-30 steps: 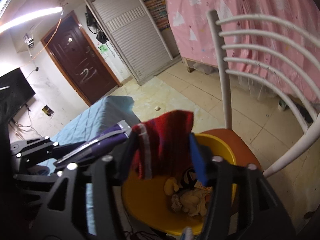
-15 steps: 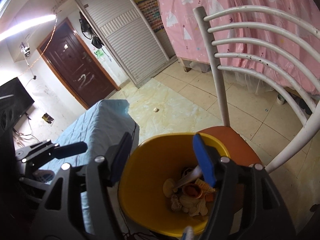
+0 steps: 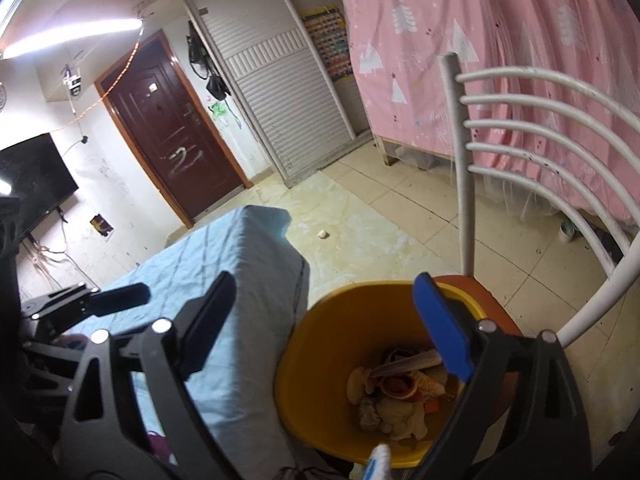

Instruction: Collect trash

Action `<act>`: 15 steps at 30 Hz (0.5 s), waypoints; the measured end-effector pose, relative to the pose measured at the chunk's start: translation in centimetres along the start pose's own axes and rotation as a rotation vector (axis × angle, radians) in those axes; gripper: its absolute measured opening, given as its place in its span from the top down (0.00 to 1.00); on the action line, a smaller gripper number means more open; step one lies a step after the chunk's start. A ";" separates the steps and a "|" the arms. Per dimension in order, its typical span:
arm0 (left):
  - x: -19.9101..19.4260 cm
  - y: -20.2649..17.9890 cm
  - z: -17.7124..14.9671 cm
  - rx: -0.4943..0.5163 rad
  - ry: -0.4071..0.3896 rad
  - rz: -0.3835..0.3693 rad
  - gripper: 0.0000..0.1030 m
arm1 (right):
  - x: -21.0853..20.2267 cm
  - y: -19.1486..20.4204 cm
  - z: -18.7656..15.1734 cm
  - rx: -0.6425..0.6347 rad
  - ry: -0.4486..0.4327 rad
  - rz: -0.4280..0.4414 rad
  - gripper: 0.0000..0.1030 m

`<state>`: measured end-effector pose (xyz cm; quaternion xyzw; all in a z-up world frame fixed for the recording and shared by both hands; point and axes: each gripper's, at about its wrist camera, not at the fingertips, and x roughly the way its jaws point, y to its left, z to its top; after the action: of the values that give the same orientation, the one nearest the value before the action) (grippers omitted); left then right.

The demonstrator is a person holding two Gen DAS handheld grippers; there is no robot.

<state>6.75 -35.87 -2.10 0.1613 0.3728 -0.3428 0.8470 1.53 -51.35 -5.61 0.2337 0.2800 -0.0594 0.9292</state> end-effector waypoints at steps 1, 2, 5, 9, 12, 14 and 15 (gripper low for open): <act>-0.7 0.5 -0.3 -0.012 -0.020 0.021 0.43 | 0.0 0.6 0.0 -0.009 -0.002 0.006 0.12; -1.3 0.9 -0.5 -0.021 -0.034 0.036 0.41 | 0.0 1.2 -0.1 -0.020 -0.002 0.010 0.10; -3.1 2.5 -1.2 -0.060 -0.071 0.078 0.39 | 0.1 3.0 0.0 -0.046 -0.003 0.024 0.06; -5.1 4.6 -2.2 -0.112 -0.105 0.107 0.37 | 0.2 5.9 -0.1 -0.090 -0.006 0.050 0.06; -6.4 6.2 -3.1 -0.152 -0.123 0.134 0.35 | 0.5 8.3 -0.4 -0.130 0.004 0.070 0.06; -7.2 7.1 -3.8 -0.174 -0.135 0.163 0.34 | 0.6 9.5 -0.6 -0.153 0.007 0.075 0.06; -7.7 7.7 -4.1 -0.187 -0.142 0.177 0.34 | 0.6 10.4 -0.8 -0.167 0.009 0.082 0.06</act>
<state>6.26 -24.71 0.96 0.0896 0.3266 -0.2410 0.9095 4.15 -41.81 -2.32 0.1671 0.2784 0.0033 0.9458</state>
